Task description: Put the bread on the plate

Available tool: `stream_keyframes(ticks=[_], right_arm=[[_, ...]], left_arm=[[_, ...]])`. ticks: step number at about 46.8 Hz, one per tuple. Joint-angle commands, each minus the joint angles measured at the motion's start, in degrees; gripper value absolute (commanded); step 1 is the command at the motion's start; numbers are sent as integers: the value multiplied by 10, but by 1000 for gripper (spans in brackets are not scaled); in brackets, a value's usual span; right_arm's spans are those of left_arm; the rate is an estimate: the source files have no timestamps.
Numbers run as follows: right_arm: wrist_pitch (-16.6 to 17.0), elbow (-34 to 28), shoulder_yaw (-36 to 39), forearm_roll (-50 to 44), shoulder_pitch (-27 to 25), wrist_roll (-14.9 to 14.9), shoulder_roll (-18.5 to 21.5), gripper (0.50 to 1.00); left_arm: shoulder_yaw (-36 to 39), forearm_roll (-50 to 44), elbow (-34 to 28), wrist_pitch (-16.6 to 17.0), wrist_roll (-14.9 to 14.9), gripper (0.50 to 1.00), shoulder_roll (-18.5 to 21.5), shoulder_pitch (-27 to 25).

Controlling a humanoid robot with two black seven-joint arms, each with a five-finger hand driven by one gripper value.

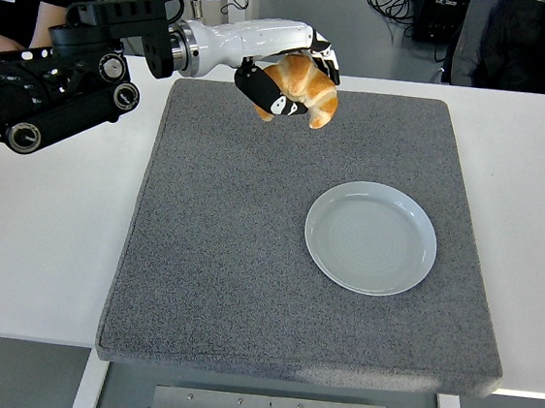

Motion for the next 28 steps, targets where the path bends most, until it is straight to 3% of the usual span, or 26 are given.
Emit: stream_keyframes(ticks=[1, 17, 23, 28], right_arm=[[1, 3, 1, 0, 0, 0, 0, 1000], [1, 2, 2, 0, 0, 0, 0, 1000], [1, 2, 2, 0, 0, 0, 0, 1000], [1, 2, 2, 0, 0, 0, 0, 1000]], left_arm=[[13, 0, 19, 2, 0, 500, -38, -5], [23, 5, 76, 12, -1, 500, -171, -5], [30, 6, 91, 14, -1, 500, -193, 1], [77, 4, 93, 25, -4, 500, -196, 2]])
